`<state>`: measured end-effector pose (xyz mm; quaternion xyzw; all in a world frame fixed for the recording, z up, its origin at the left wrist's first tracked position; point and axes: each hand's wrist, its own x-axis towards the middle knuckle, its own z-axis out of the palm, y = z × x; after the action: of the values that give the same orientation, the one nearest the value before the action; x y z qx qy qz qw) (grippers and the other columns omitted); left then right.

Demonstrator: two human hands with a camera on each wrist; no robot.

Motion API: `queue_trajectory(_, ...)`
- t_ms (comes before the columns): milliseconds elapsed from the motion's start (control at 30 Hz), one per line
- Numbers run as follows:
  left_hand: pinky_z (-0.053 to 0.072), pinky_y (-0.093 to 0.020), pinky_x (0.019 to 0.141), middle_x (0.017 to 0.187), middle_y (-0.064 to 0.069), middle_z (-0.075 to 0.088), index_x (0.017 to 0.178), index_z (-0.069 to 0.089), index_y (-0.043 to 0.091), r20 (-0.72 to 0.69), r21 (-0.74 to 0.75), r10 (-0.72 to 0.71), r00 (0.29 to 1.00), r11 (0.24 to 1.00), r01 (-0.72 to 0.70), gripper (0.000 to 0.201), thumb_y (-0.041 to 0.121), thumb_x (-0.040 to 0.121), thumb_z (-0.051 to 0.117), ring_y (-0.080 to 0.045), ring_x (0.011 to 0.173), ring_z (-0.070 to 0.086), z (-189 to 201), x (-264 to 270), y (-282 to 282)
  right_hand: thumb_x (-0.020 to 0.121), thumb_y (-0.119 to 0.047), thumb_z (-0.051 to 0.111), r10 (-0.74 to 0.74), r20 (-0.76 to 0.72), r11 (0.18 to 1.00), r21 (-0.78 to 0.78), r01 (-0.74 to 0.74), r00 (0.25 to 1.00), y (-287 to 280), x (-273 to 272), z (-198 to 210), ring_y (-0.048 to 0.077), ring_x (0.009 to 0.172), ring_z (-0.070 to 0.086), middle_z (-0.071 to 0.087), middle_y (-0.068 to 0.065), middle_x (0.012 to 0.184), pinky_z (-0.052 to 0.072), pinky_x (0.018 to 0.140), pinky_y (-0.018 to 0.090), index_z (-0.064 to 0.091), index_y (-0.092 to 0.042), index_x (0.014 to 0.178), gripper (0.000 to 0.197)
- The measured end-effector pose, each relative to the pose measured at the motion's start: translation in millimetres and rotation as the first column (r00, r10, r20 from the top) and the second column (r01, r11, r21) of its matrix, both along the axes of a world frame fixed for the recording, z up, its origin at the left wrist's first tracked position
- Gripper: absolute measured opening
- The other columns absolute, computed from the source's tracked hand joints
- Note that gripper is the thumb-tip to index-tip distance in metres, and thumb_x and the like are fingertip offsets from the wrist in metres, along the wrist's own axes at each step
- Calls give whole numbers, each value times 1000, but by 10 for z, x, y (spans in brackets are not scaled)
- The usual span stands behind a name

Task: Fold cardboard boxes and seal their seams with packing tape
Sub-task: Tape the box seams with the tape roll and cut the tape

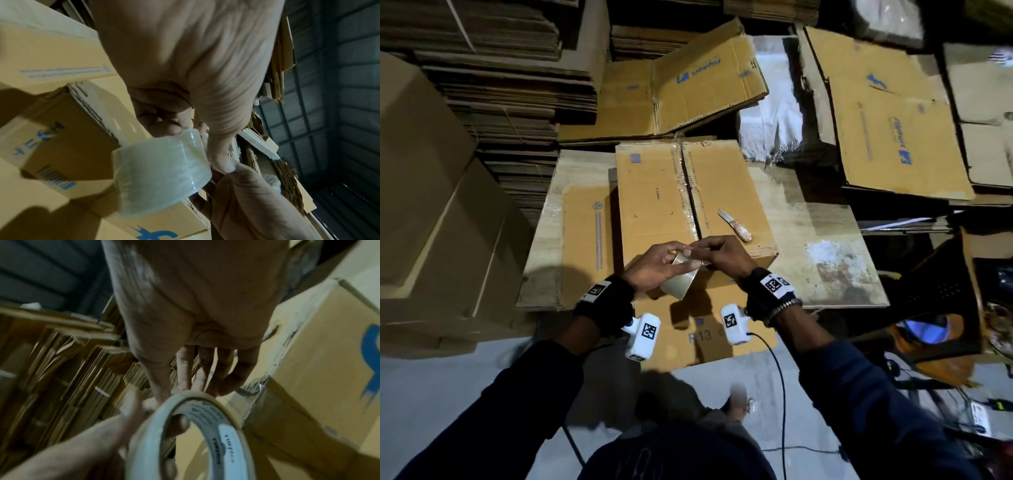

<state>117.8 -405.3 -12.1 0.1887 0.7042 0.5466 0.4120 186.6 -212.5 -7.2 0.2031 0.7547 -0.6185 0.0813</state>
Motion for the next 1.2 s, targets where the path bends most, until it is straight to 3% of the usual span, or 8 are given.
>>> queue_trajectory(200,53,-50,106,119,7,77,126,69,27,-50,-88,-22,999,996,17,41,29,88,83,-16,112,71,-114,41,161,76,-13,91,-237,70,971,-21,239,969,23,70,0,24,84,75,80,12,92,58,68,32,82,-4,94,21)
queue_trajectory(367,50,-44,108,136,12,69,140,62,42,-226,-235,-37,973,972,-17,81,71,65,73,-14,127,64,-46,93,324,78,-4,88,-255,-47,961,99,259,966,91,41,50,2,57,68,76,5,80,53,57,19,81,-5,103,26)
queue_trajectory(500,48,-36,103,145,2,60,155,47,32,-370,-311,-75,926,949,-48,81,67,87,71,-21,130,59,54,88,348,78,-6,90,-317,-48,948,-9,317,947,220,145,17,20,70,73,77,13,78,62,68,32,78,-8,106,31)
queue_trajectory(600,60,-44,84,103,10,79,110,75,32,-357,-249,-127,926,968,37,63,82,72,72,-14,92,73,70,55,267,75,8,84,-405,-29,909,-117,399,914,344,252,-26,29,79,74,77,22,88,63,80,43,72,-8,109,40)
queue_trajectory(733,48,-36,62,62,7,67,70,68,21,-522,-402,-208,827,916,-23,68,89,68,69,-19,67,67,93,-170,-115,73,18,80,-673,13,727,-171,665,739,918,420,-140,28,76,76,76,23,79,61,63,30,63,-5,103,42)
queue_trajectory(867,49,-34,65,63,7,63,64,67,18,-609,-523,-270,746,843,-122,80,98,66,58,-16,67,62,-88,-631,-750,72,11,87,-782,61,611,-119,783,620,1529,702,-250,27,78,75,77,21,81,59,61,27,62,-11,103,46)
queue_trajectory(1000,39,-36,53,49,-3,50,53,52,9,-623,-494,-216,752,854,-165,94,103,56,58,-19,50,51,-236,-774,-1028,71,3,91,-771,72,629,-64,774,633,1634,657,-415,25,83,77,76,24,91,60,63,27,62,-11,110,51)
queue_trajectory(1200,38,-29,53,48,9,38,45,35,22,-724,-538,-285,628,803,-257,84,103,57,56,-17,50,44,-342,-689,-1058,68,2,93,-816,44,572,-94,815,577,1669,471,-616,29,93,75,71,24,103,63,69,29,62,-11,118,60)
